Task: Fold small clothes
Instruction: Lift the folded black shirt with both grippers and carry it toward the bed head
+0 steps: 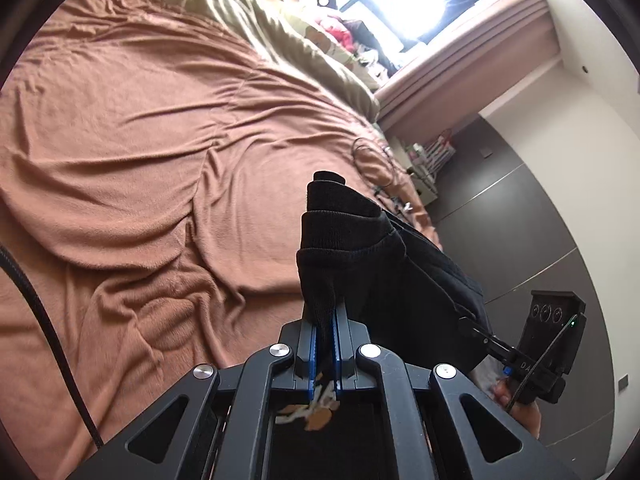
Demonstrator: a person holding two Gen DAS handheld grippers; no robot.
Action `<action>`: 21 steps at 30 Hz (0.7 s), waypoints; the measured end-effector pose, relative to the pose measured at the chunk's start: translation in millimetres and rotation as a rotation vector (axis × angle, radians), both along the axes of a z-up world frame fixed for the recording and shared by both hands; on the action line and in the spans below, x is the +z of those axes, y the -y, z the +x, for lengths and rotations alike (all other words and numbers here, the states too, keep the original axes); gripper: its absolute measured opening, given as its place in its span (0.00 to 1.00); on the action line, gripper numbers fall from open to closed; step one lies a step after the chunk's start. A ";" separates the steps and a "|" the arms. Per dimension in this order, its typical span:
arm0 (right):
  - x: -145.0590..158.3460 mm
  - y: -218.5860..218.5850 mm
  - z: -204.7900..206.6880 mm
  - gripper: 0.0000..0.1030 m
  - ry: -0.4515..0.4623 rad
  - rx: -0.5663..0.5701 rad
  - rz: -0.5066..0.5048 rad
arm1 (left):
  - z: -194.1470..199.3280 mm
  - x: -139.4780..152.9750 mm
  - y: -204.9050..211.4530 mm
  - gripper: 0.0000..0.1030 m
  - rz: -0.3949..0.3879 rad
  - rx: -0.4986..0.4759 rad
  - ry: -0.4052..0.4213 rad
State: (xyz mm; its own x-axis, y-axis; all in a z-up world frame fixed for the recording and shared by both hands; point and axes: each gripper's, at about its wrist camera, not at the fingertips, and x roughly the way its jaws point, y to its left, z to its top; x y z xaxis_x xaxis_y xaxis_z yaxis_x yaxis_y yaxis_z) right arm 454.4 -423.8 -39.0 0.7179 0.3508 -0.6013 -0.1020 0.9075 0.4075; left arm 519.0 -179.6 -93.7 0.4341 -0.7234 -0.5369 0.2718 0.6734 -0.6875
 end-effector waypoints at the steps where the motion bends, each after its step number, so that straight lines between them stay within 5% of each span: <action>1: 5.5 0.4 -13.5 0.14 0.017 -0.005 -0.003 | -11.6 11.8 -2.1 0.06 -0.005 -0.001 0.024; 21: 115.3 -120.9 -239.8 0.14 0.285 -0.037 -0.137 | -165.6 149.8 -91.0 0.05 -0.155 0.016 0.287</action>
